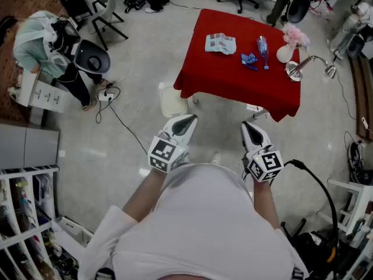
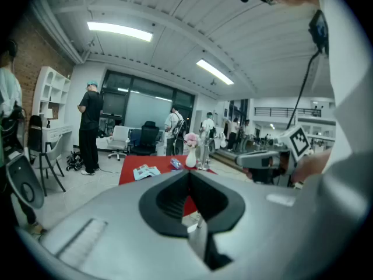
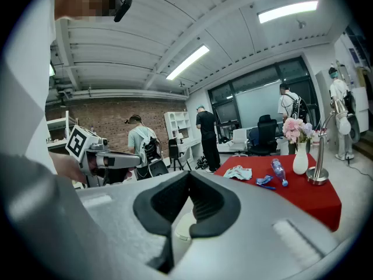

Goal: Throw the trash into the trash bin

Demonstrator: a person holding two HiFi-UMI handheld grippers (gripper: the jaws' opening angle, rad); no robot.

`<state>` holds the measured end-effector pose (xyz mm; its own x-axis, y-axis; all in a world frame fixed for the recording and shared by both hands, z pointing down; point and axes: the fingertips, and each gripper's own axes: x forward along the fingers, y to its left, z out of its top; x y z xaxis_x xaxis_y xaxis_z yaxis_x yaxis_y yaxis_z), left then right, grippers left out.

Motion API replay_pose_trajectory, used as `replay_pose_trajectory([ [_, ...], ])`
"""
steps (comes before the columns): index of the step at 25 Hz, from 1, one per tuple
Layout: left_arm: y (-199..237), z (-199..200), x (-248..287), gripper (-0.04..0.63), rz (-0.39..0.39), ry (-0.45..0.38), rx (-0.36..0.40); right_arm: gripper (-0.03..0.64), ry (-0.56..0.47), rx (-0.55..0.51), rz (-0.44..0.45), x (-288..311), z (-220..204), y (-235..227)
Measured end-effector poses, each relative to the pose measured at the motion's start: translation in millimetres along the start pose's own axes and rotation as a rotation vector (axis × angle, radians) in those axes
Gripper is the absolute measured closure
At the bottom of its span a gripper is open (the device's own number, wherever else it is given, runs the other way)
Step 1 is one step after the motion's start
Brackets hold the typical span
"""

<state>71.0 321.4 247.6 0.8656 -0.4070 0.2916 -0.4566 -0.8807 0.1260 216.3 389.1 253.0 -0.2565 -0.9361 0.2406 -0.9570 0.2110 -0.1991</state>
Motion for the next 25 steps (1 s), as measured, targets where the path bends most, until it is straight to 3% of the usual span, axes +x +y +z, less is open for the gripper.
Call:
replay_pose_trajectory([
  [15, -14, -15, 4, 0.591, -0.016, 0.026, -0.012, 0.615, 0.008, 0.015, 0.006, -5, -7, -7],
  [25, -23, -20, 7, 0.591, 0.038, 0.033, -0.017, 0.615, 0.035, 0.038, 0.049, -13, -16, -19],
])
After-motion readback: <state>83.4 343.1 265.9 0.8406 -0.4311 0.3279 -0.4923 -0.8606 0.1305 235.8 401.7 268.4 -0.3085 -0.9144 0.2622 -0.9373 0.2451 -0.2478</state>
